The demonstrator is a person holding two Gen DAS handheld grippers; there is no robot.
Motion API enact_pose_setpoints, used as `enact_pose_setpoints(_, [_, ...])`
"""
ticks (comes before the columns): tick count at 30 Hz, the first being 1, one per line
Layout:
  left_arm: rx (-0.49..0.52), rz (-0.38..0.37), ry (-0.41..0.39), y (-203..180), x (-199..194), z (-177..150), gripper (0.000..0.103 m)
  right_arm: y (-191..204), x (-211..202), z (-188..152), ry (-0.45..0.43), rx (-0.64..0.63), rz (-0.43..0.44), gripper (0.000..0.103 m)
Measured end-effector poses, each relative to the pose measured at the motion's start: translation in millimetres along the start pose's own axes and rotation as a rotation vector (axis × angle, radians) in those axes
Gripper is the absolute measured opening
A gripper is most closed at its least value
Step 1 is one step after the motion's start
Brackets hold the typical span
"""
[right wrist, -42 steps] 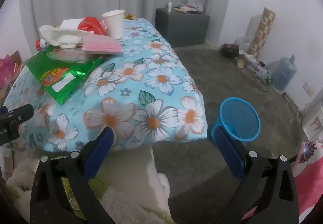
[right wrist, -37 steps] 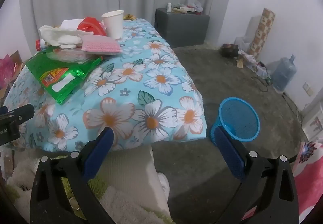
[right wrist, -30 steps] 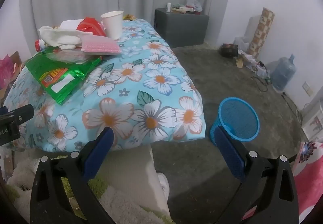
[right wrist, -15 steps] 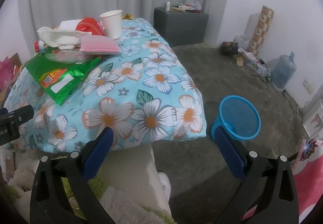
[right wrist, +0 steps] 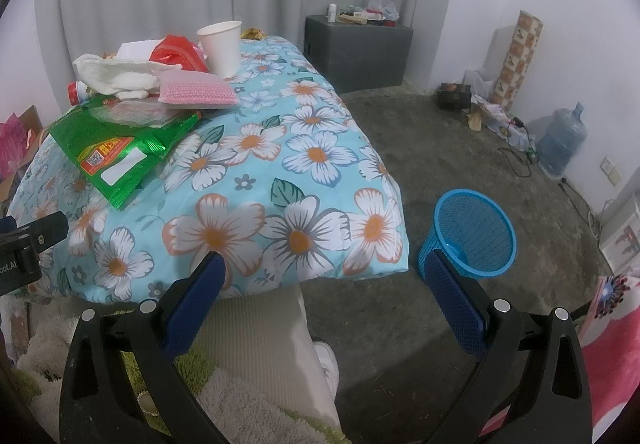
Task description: Collect trash
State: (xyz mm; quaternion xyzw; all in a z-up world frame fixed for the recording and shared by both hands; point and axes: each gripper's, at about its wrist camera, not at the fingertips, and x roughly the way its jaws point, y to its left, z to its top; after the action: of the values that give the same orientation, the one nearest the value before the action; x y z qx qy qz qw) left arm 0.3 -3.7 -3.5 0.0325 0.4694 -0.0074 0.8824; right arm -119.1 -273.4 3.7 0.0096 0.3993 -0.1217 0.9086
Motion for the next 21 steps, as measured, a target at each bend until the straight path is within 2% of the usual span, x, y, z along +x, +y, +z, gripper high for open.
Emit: enact_pose_setpoints(21, [0.001,0.001,0.001,0.4,-0.5,-0.6,0.098,-1.7,-1.3,0.6,-0.004,0.003,0.002,0.095])
